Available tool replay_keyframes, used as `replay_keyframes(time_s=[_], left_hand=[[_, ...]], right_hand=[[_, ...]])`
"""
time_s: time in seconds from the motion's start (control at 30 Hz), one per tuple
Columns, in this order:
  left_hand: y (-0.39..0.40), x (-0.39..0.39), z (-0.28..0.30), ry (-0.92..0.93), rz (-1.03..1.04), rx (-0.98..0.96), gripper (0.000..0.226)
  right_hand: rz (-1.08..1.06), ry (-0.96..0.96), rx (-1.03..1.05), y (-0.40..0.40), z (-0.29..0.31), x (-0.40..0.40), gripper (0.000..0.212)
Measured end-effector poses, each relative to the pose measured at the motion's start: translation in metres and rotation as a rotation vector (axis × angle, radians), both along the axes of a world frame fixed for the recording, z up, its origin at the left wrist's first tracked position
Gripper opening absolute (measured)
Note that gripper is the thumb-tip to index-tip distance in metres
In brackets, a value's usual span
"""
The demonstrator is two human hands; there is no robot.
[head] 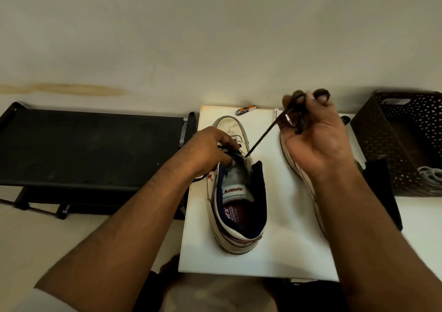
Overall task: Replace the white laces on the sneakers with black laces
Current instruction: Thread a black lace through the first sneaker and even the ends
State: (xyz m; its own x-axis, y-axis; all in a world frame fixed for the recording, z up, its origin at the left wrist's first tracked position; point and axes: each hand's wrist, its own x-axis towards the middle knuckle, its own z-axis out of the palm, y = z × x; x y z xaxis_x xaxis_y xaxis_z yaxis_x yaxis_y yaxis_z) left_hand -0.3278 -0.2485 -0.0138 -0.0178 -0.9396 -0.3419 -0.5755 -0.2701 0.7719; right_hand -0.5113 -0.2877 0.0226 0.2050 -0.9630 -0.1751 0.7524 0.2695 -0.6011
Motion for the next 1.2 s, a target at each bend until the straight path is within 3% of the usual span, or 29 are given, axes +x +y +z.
replay_keyframes(time_s=[0.1, 0.13, 0.17, 0.27, 0.3, 0.33, 0.43, 0.53, 0.6, 0.7, 0.8, 0.9, 1.0, 1.07, 1.2], left_hand=[[-0.001, -0.003, 0.001, -0.035, -0.018, -0.011, 0.038], [-0.001, -0.003, 0.001, -0.044, -0.019, -0.015, 0.038], [-0.001, -0.003, 0.001, -0.047, -0.02, -0.015, 0.038], [-0.001, -0.001, 0.0, -0.039, -0.011, -0.001, 0.038], [-0.002, 0.0, -0.001, -0.039, -0.01, 0.0, 0.038], [-0.002, 0.001, -0.001, -0.042, -0.011, -0.002, 0.038], [-0.003, 0.002, -0.003, -0.048, -0.005, -0.022, 0.04], [-0.003, 0.002, -0.002, -0.034, -0.049, -0.007, 0.051], [-0.004, 0.003, -0.002, -0.055, -0.085, 0.001, 0.052], [-0.006, 0.007, -0.004, -0.092, -0.106, -0.014, 0.05], [-0.007, 0.008, -0.005, -0.053, -0.093, -0.008, 0.048], [-0.005, 0.006, -0.004, -0.026, -0.05, 0.001, 0.046], [-0.002, 0.006, -0.001, -0.022, -0.042, 0.005, 0.045], [-0.001, 0.009, 0.002, 0.016, 0.002, 0.002, 0.031], [0.002, 0.022, 0.007, 0.013, 0.215, 0.085, 0.012]], right_hand=[[-0.024, -0.137, 0.093, -0.002, -0.011, -0.002, 0.021], [-0.006, -0.059, 0.101, -0.003, -0.014, 0.001, 0.022], [0.002, 0.173, 0.058, -0.004, -0.016, 0.002, 0.022], [0.124, 1.332, -0.402, -0.003, -0.024, 0.004, 0.011], [0.285, 1.583, -0.527, -0.002, -0.028, 0.006, 0.01], [0.473, 1.699, -0.566, 0.0, -0.03, 0.007, 0.01], [0.754, 1.754, -0.533, 0.003, -0.029, 0.008, 0.015], [0.661, 1.681, -0.518, 0.002, -0.027, 0.007, 0.015], [0.453, 1.372, -0.376, 0.001, -0.024, 0.006, 0.019], [0.23, 0.703, -0.067, -0.002, -0.018, 0.003, 0.024], [0.244, 0.427, 0.199, 0.002, -0.021, 0.005, 0.017], [0.304, 0.526, 0.229, -0.001, -0.027, 0.01, 0.016], [0.353, 1.012, 0.047, -0.001, -0.028, 0.012, 0.008], [0.456, 1.359, -0.098, 0.001, -0.031, 0.012, 0.004], [0.604, 1.556, -0.317, 0.003, -0.038, 0.013, 0.011]])
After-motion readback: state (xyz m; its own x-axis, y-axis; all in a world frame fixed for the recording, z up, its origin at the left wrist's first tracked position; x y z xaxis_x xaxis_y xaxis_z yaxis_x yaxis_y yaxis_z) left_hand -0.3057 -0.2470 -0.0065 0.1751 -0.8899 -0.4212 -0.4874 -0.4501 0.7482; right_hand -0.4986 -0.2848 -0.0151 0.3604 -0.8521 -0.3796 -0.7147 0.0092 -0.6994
